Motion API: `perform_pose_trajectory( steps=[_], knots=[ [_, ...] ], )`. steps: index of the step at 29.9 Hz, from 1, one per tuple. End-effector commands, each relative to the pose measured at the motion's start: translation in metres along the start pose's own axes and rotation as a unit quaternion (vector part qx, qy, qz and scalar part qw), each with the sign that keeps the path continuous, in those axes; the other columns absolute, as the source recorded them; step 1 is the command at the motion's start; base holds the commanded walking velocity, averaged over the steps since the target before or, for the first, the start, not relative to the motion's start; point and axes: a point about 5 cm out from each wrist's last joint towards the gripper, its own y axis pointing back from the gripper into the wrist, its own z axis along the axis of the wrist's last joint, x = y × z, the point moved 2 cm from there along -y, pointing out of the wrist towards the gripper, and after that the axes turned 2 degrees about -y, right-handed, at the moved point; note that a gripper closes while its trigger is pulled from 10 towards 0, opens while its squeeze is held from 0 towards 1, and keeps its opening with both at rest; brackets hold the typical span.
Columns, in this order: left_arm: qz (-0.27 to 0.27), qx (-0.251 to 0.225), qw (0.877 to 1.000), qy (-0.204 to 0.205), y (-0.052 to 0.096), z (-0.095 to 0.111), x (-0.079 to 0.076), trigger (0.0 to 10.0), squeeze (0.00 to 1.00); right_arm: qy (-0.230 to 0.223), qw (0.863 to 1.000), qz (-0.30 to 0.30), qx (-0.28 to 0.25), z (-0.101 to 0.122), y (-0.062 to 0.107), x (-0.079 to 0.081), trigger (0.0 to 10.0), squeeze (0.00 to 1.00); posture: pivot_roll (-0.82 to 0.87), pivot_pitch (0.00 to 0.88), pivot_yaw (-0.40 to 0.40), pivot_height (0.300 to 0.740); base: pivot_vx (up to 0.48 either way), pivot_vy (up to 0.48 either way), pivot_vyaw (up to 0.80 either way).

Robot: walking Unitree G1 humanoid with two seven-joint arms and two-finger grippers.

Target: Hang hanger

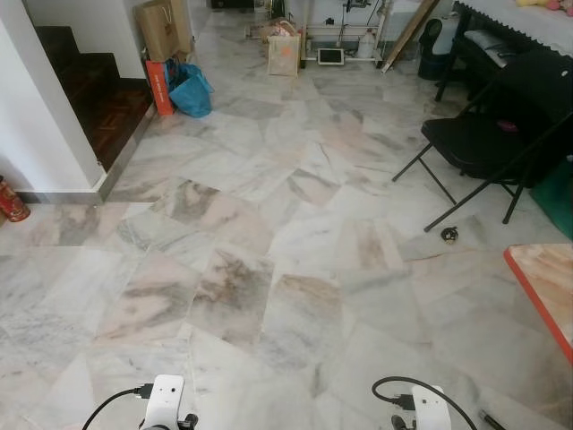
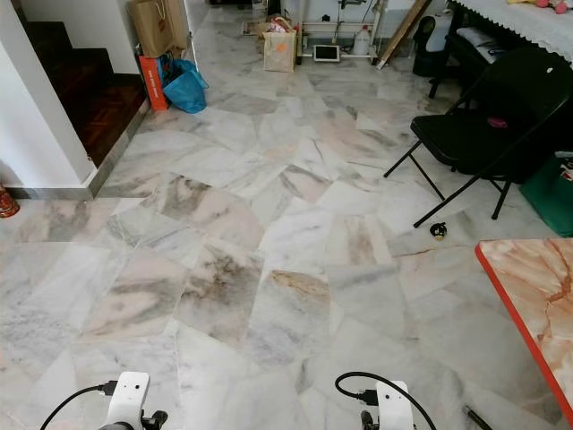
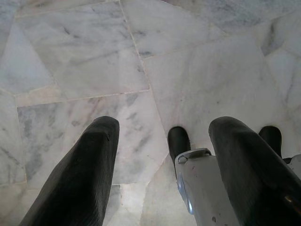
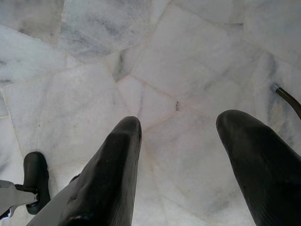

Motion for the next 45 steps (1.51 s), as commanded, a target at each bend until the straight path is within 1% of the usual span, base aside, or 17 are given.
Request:
perform_pose_trajectory(
  steps=[1, 3, 8, 10, 11, 12, 13, 19, 25, 34, 36, 37, 43, 45],
  knots=[
    [-0.077, 0.002, 0.997, -0.032, -0.002, 0.014, -0.005, 10.0, 0.00, -0.180, 0.984, 0.015, -0.006, -0.008, 0.002, 0.008, 10.0, 0.00, -0.03, 0.000, 0.066, 0.740, 0.000, 0.000, 0.00],
    [-0.073, 0.006, 0.997, -0.024, -0.002, 0.011, -0.004, 10.0, 0.00, -0.181, 0.983, 0.014, -0.006, -0.008, 0.002, 0.007, 10.0, 0.00, -0.03, 0.000, 0.066, 0.740, 0.000, 0.000, 0.00],
    [-0.065, 0.016, 0.998, -0.022, 0.000, 0.003, 0.000, 10.0, 0.00, -0.173, 0.985, 0.015, 0.002, -0.011, 0.002, 0.009, 10.0, 0.00, -0.03, 0.000, 0.062, 0.740, 0.000, 0.000, 0.00],
    [-0.069, 0.021, 0.997, -0.030, 0.000, 0.000, 0.000, 10.0, 0.00, -0.172, 0.985, 0.014, 0.003, -0.012, 0.002, 0.008, 10.0, 0.00, -0.03, 0.000, 0.062, 0.740, 0.000, 0.000, 0.00],
    [-0.079, 0.025, 0.995, -0.046, 0.001, -0.003, -0.002, 10.0, 0.00, -0.172, 0.985, 0.013, 0.003, -0.012, 0.003, 0.008, 10.0, 0.00, -0.04, 0.000, 0.064, 0.740, 0.000, 0.000, 0.00],
    [-0.081, 0.028, 0.995, -0.053, 0.001, -0.005, -0.003, 10.0, 0.00, -0.172, 0.985, 0.012, 0.004, -0.013, 0.003, 0.007, 10.0, 0.00, -0.03, 0.000, 0.061, 0.740, 0.000, 0.000, 0.00],
    [-0.080, 0.028, 0.995, -0.054, 0.001, -0.005, -0.003, 10.0, 0.00, -0.173, 0.985, 0.012, 0.004, -0.014, 0.003, 0.006, 10.0, 0.00, -0.03, 0.000, 0.059, 0.740, 0.000, 0.000, 0.00],
    [-0.084, 0.030, 0.995, -0.047, 0.001, -0.006, -0.006, 10.0, 0.00, -0.164, 0.986, 0.012, 0.014, -0.021, 0.005, 0.004, 10.0, 0.00, -0.04, 0.000, 0.051, 0.740, 0.000, 0.000, 0.00],
    [-0.083, 0.032, 0.995, -0.045, 0.002, -0.008, -0.005, 10.0, 0.00, -0.163, 0.986, 0.012, 0.017, -0.023, 0.005, 0.005, 10.0, 0.00, -0.05, 0.000, 0.051, 0.740, 0.000, 0.000, 0.00],
    [-0.082, 0.033, 0.995, -0.046, 0.002, -0.008, -0.003, 10.0, 0.00, -0.154, 0.988, 0.012, 0.016, -0.021, 0.005, 0.006, 10.0, 0.00, -0.05, 0.000, 0.059, 0.740, 0.000, 0.000, 0.00],
    [-0.077, 0.029, 0.996, -0.042, 0.001, -0.006, -0.001, 10.0, 0.00, -0.166, 0.986, 0.014, 0.011, -0.017, 0.004, 0.008, 10.0, 0.00, -0.04, 0.000, 0.054, 0.740, 0.000, 0.000, 0.00],
    [-0.076, 0.029, 0.996, -0.041, 0.001, -0.006, -0.001, 10.0, 0.00, -0.158, 0.987, 0.017, 0.011, -0.017, 0.004, 0.008, 10.0, 0.00, -0.04, 0.000, 0.054, 0.740, 0.000, 0.000, 0.00],
    [-0.074, 0.032, 0.996, -0.039, 0.002, -0.008, 0.000, 10.0, 0.00, -0.166, 0.986, 0.017, 0.004, -0.015, 0.003, 0.008, 10.0, 0.00, -0.03, 0.000, 0.054, 0.740, 0.000, 0.000, 0.00],
    [-0.071, 0.031, 0.996, -0.032, 0.002, -0.008, 0.001, 10.0, 0.00, -0.169, 0.985, 0.020, 0.005, -0.015, 0.004, 0.008, 10.0, 0.00, -0.03, 0.000, 0.052, 0.740, 0.000, 0.000, 0.00]
  ],
)
